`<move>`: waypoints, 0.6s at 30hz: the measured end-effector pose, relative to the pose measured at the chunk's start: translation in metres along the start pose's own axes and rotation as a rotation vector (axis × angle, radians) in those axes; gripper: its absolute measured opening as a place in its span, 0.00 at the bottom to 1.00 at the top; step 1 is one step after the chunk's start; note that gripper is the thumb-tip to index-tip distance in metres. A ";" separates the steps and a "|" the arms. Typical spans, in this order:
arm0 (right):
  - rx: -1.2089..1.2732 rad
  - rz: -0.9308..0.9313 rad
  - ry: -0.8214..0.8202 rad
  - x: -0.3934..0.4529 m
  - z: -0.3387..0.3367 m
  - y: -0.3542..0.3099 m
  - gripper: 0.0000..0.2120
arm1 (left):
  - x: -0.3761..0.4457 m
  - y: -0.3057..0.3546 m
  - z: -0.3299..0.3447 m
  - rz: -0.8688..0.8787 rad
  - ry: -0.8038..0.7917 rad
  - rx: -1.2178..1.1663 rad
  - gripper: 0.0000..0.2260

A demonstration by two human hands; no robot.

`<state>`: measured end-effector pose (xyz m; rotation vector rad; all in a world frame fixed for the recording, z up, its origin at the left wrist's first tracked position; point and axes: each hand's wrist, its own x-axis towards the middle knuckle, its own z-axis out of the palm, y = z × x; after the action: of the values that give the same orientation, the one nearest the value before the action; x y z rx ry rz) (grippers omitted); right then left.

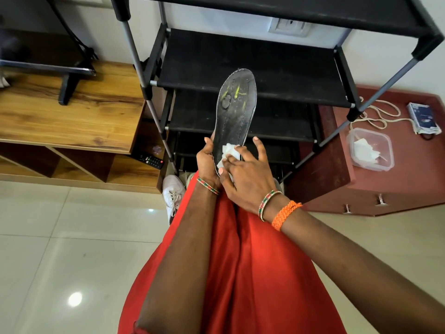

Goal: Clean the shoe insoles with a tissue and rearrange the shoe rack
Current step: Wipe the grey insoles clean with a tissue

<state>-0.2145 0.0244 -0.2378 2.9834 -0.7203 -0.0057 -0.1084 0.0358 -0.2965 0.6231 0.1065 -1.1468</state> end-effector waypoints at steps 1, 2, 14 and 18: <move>0.018 -0.022 0.005 -0.003 0.000 0.001 0.29 | 0.002 0.001 -0.002 -0.015 0.003 -0.002 0.23; 0.027 -0.039 0.001 -0.004 -0.001 0.003 0.28 | 0.003 0.001 -0.002 -0.040 0.017 -0.003 0.24; -0.045 0.163 0.007 0.035 0.000 0.040 0.28 | -0.008 0.001 0.004 -0.114 -0.024 -0.036 0.25; -0.028 0.132 0.015 0.029 -0.005 0.054 0.27 | -0.012 0.004 0.003 -0.181 -0.051 -0.016 0.27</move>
<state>-0.2127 -0.0363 -0.2287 2.8999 -0.9055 0.0142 -0.1103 0.0454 -0.2877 0.5786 0.1304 -1.3348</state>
